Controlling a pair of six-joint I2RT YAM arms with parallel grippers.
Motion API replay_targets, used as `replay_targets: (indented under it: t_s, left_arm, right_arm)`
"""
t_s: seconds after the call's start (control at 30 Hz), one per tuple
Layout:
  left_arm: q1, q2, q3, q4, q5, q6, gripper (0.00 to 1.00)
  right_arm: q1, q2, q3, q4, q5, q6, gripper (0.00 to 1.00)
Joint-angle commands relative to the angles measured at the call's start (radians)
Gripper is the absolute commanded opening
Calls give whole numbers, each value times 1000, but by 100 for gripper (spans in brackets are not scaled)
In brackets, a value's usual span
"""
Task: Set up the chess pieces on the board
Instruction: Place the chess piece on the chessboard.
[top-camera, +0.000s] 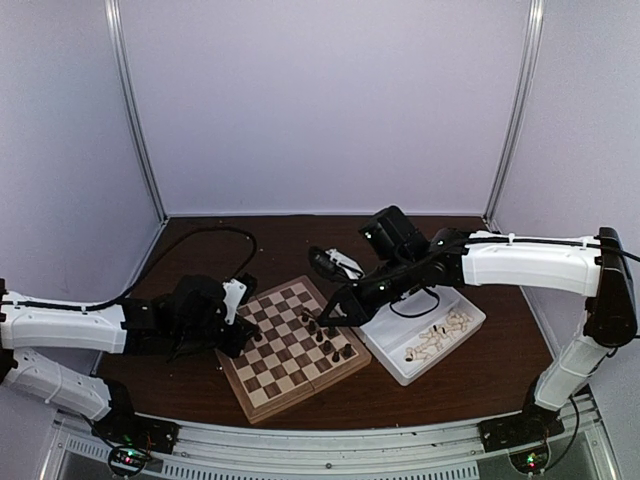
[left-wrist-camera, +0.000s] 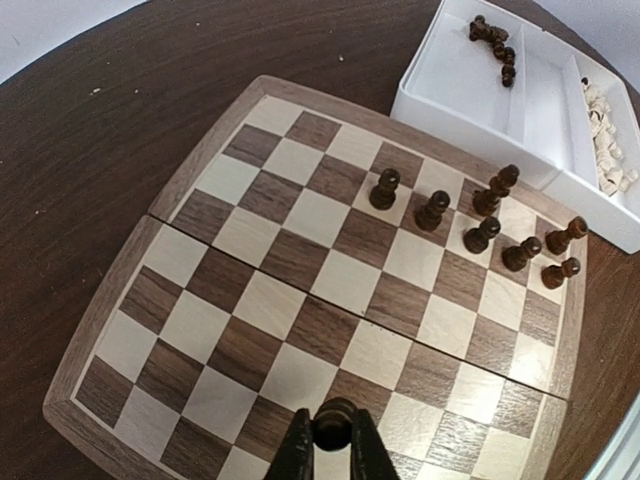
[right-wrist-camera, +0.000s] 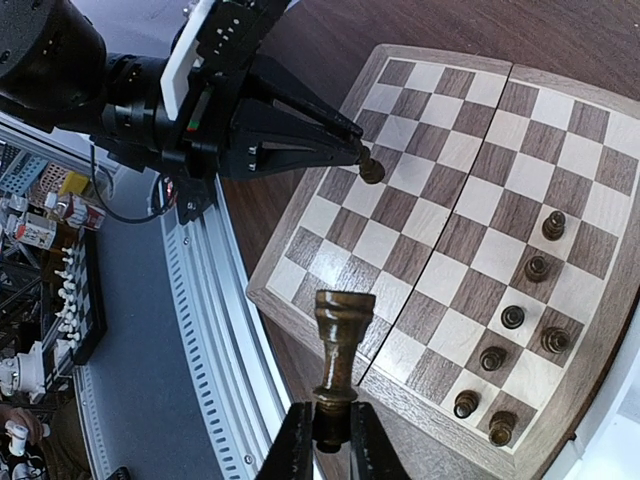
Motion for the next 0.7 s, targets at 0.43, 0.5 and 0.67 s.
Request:
replay_targets:
  t_s: [0.43,0.5,0.67]
  left_arm:
    - [-4,38,-126,206,-76,10,0]
    - [-6,35,-144,233,-72,9,1]
    - [-5,39,-157,249,-63,6,3]
  right_arm:
    - [5,91,72,-156,56,-14,0]
    - [5,98,77,-158,58,-11,0]
    - [5,110,87,-171,60,-9,0]
